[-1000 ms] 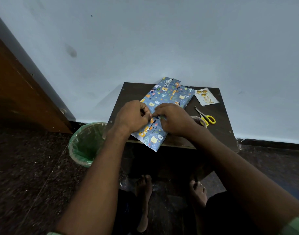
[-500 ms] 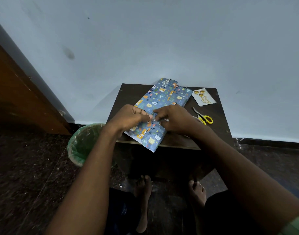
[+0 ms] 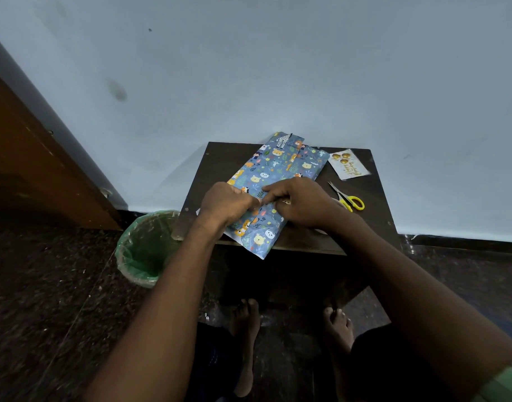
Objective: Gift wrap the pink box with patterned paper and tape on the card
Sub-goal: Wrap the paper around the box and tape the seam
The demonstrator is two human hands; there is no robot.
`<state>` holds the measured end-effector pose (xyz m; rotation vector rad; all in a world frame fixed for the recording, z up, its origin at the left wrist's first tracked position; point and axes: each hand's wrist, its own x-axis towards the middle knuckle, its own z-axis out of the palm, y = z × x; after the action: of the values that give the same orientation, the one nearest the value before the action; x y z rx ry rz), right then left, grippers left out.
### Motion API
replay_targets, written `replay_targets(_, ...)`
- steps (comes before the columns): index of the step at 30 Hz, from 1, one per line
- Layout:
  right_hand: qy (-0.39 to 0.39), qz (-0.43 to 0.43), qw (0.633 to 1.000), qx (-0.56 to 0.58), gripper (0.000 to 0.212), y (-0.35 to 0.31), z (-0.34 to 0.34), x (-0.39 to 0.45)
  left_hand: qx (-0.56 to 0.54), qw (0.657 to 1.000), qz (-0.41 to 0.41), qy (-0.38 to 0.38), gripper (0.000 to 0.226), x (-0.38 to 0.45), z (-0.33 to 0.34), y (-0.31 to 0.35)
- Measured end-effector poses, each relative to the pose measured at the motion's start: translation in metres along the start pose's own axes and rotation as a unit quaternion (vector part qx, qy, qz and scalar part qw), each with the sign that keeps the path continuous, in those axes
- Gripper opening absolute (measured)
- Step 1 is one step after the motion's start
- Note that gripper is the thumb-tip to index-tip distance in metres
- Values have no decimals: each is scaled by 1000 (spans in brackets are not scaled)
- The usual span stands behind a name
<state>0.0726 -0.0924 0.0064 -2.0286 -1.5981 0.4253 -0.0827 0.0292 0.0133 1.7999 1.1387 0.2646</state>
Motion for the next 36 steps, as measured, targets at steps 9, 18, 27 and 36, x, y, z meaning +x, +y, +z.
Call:
replay_targets(9, 60, 10, 998, 5, 15, 0, 10, 5, 50, 998, 19, 31, 20, -2, 1, 1)
replay_targets(18, 92, 38, 995, -13, 6, -7, 18, 4, 132, 988, 4, 81, 25, -5, 5, 0)
replay_targets(27, 95, 22, 994, -44, 12, -9, 19, 3, 208, 972, 0, 113, 49, -4, 12, 5)
replay_targets(36, 59, -6, 998, -36, 30, -11, 11, -6, 225, 960, 25, 166, 23, -3, 5, 3)
